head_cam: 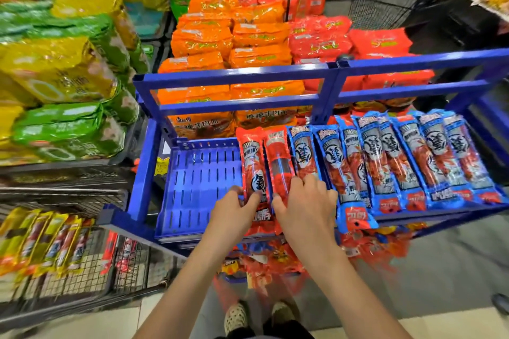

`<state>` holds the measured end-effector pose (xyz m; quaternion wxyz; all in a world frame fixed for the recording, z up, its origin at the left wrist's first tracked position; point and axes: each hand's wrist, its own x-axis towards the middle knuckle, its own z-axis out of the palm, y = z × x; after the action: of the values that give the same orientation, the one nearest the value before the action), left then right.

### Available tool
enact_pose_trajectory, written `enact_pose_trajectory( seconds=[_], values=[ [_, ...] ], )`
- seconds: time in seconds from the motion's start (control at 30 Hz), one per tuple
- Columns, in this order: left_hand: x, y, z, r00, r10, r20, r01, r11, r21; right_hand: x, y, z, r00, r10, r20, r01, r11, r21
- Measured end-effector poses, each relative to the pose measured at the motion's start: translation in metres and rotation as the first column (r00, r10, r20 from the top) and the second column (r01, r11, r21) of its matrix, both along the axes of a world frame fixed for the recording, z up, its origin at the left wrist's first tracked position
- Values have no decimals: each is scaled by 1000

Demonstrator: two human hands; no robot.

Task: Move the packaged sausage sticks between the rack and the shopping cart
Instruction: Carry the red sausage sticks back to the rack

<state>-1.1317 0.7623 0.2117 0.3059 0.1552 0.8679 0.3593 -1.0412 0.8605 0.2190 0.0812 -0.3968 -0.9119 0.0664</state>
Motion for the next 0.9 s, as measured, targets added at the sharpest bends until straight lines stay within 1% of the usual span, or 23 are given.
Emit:
enact_pose_trajectory(
  seconds=[0.13, 0.23, 0.3, 0.37, 0.43, 0.5, 0.57, 0.63, 0.7, 0.77, 0.9],
  values=[
    [2, -1, 4, 999, 14, -42, -13, 1000, 5, 4, 3, -3, 997, 10, -80, -7, 999, 35],
    [4, -8, 7, 998, 34, -54, -33, 999, 27, 6, 3, 2, 979, 30, -201, -28, 1000, 14],
    [8, -15, 11, 997, 55, -62, -52, 997, 54, 7, 1, 9, 954, 70, -292, -92, 994, -64],
    [12, -25, 14, 994, 87, -65, -80, 992, 99, 9, -2, 18, 887, 118, -447, -239, 945, -225],
    [18, -37, 16, 987, 134, -85, -118, 978, 171, 8, -7, 30, 806, 135, -576, -420, 817, -396],
    [22, -53, 17, 968, 193, -162, -154, 961, 228, 3, -14, 40, 769, 172, -615, -551, 666, -502],
    [23, -75, 17, 939, 278, -203, -223, 941, 256, -7, -23, 42, 759, 224, -612, -629, 497, -598],
    [26, -102, 14, 914, 376, -155, -320, 900, 296, -18, -36, 38, 755, 318, -574, -656, 344, -672],
    [34, -133, 9, 875, 481, -53, -441, 837, 323, -27, -55, 31, 735, 420, -533, -650, 212, -729],
    [41, -170, 4, 811, 584, 24, -558, 761, 331, -34, -82, 24, 683, 521, -511, -653, 124, -747],
    [50, -247, -12, 654, 753, 73, -734, 607, 303, -55, -147, 6, 547, 706, -450, -662, 37, -749]
  ],
)
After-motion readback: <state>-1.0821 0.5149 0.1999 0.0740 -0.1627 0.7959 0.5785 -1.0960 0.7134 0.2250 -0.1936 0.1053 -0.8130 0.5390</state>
